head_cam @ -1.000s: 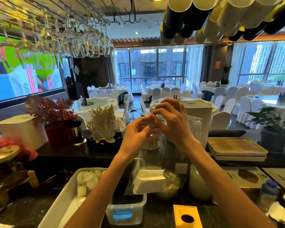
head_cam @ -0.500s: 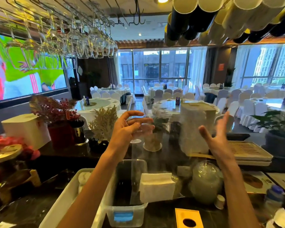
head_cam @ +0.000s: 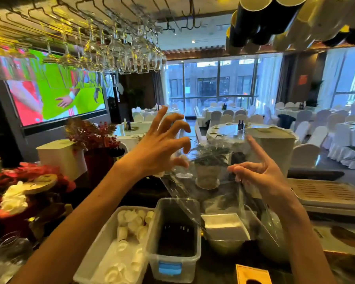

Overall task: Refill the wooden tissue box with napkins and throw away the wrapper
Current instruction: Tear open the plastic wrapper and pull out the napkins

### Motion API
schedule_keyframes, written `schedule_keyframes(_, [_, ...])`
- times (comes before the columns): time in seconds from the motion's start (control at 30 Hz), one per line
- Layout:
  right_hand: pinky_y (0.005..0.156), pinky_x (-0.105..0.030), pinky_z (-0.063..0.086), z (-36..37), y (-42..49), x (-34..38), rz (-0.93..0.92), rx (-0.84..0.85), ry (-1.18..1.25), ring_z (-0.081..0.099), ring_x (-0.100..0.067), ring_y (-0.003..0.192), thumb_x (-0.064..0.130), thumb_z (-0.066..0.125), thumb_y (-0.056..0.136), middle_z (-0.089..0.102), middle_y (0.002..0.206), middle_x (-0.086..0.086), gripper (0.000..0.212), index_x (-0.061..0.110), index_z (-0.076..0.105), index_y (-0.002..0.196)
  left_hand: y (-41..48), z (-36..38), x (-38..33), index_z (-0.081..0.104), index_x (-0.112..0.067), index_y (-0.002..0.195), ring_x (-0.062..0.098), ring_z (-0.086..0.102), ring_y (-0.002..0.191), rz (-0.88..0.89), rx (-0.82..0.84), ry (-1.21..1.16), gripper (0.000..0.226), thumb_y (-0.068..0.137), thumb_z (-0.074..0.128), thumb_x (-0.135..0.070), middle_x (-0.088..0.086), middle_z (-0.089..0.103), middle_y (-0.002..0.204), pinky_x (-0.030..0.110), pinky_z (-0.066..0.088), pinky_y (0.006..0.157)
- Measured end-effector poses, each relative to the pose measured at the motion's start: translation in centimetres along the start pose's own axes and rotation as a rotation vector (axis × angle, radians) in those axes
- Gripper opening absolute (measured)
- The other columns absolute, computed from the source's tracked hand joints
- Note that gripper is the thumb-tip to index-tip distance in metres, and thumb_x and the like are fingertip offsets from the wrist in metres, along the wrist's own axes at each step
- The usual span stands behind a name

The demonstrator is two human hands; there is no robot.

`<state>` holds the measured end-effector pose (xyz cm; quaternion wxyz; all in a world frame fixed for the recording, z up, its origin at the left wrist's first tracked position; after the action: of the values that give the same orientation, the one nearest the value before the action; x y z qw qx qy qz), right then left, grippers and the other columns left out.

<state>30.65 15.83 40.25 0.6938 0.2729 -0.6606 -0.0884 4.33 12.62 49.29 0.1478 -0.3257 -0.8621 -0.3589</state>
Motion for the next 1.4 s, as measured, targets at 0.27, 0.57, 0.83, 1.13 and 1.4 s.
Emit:
schedule_keyframes(0.27, [0.072,-0.043,0.051,-2.4,-1.9,1.3,0.039,-0.098,-0.069,0.07,-0.038,0.083,0.027,0.08,0.067,0.077,0.093,-0.016,0.102,0.04,0.023,0.151,2.5,0.1,-0.4,0.061,-0.037,0.087,0.028,0.027,0.142,0.17,0.065,-0.105,0.023,0.077,0.065,-0.057,-0.001,0.045,0.138,0.052,0.017,0.12])
schedule_keyframes(0.57, [0.052,-0.023,0.052,-2.4,-5.1,0.7,0.102,-0.138,-0.063,0.069,-0.025,0.064,0.03,0.084,0.063,0.077,0.082,-0.016,0.106,0.04,0.023,0.149,3.8,-1.5,0.4,0.063,-0.011,0.098,0.029,0.048,0.116,-0.25,-0.036,-0.745,0.015,0.091,0.065,-0.024,0.007,0.06,0.114,0.045,0.036,0.102])
schedule_keyframes(0.83, [0.055,-0.023,0.053,-1.5,-5.6,1.9,0.117,-0.139,-0.096,0.071,-0.022,0.066,0.027,0.085,0.065,0.078,0.083,-0.013,0.111,0.037,0.016,0.152,6.7,-1.8,-7.8,0.057,-0.036,0.109,0.025,0.03,0.135,0.145,-0.114,-0.112,0.045,0.076,0.055,-0.066,-0.004,0.05,0.134,0.038,0.011,0.112])
schedule_keyframes(1.13, [0.072,-0.022,0.057,-1.4,-6.9,2.7,0.094,-0.129,-0.172,0.075,-0.023,0.076,0.025,0.082,0.07,0.079,0.084,-0.009,0.108,0.033,0.015,0.154,9.7,-2.0,-4.6,0.065,-0.012,0.087,0.022,0.056,0.096,-0.194,-0.199,-0.804,0.001,0.088,0.066,-0.013,0.005,0.064,0.095,0.044,0.047,0.091])
schedule_keyframes(1.4, [0.073,-0.024,0.058,-0.1,-7.2,2.8,0.092,-0.109,-0.097,0.075,-0.027,0.081,0.029,0.082,0.068,0.079,0.089,-0.009,0.109,0.039,0.012,0.151,11.7,-3.6,-9.4,0.059,-0.027,0.11,0.012,0.044,0.116,0.204,-0.046,-0.388,0.037,0.083,0.066,-0.052,-0.007,0.057,0.123,0.025,0.031,0.093])
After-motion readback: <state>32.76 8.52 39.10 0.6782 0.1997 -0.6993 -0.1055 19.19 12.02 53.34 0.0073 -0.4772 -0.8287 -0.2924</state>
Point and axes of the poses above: each hand's wrist, its own y-axis towards the middle knuckle, its own z-axis out of the palm, x = y × z, the point moved 2 cm from there along y, towards the middle knuckle
